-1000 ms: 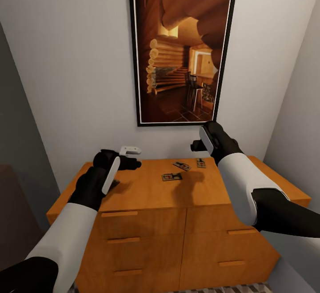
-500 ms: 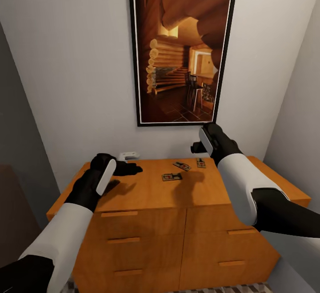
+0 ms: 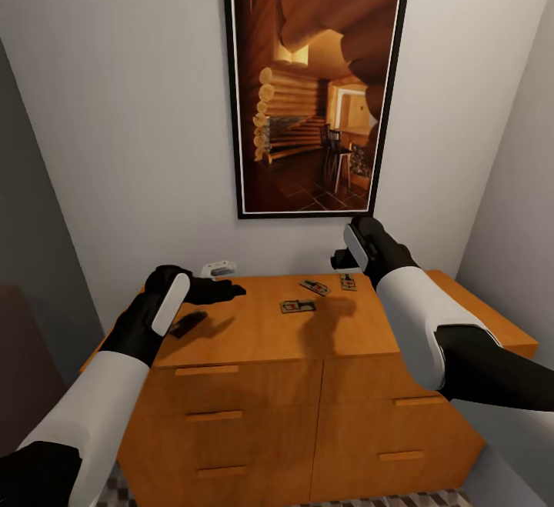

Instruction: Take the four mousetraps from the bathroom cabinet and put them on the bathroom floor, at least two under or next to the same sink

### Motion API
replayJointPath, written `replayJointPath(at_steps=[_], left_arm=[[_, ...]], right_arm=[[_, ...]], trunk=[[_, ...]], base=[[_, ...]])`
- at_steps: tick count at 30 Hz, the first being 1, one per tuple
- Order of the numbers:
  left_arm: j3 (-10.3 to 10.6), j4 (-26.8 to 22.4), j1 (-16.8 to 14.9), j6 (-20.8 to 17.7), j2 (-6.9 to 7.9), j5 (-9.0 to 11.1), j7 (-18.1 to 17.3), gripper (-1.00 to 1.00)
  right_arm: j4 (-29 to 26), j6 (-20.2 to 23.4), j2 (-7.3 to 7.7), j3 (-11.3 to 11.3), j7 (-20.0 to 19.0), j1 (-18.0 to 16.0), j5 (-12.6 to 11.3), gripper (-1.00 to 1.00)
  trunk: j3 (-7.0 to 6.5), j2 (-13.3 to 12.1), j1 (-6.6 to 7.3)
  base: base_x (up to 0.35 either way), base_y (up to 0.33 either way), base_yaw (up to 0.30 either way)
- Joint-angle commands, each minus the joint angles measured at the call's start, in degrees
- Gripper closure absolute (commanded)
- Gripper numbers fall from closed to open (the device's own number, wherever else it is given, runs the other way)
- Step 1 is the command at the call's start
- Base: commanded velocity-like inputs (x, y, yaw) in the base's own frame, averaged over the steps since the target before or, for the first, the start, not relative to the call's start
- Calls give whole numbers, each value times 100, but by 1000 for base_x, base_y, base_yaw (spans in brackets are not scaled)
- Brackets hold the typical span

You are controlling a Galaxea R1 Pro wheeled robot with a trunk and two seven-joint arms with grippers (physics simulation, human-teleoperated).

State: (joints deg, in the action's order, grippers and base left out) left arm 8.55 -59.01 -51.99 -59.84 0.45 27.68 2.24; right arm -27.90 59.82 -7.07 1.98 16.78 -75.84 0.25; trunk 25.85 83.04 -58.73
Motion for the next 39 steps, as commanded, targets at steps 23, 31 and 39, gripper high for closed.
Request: replayJointPath(at_steps=[23,31,39], left_arm=[[27,-612,-4,-16,22,83,22,-100],[24,-705,-4,-16,26,86,22,-100],[28,-723,-4,-16,33,92,22,-100]], right_arm=[[4,18,3,22,29,-6,1,-100],[4,18,4,22,28,-7,1,-100],[4,18,4,22,27,-3,1,-100]], trunk=[[7,4,0],[7,4,0],[7,4,0]], base=[[17,0,0],[250,0,0],[136,0,0]])
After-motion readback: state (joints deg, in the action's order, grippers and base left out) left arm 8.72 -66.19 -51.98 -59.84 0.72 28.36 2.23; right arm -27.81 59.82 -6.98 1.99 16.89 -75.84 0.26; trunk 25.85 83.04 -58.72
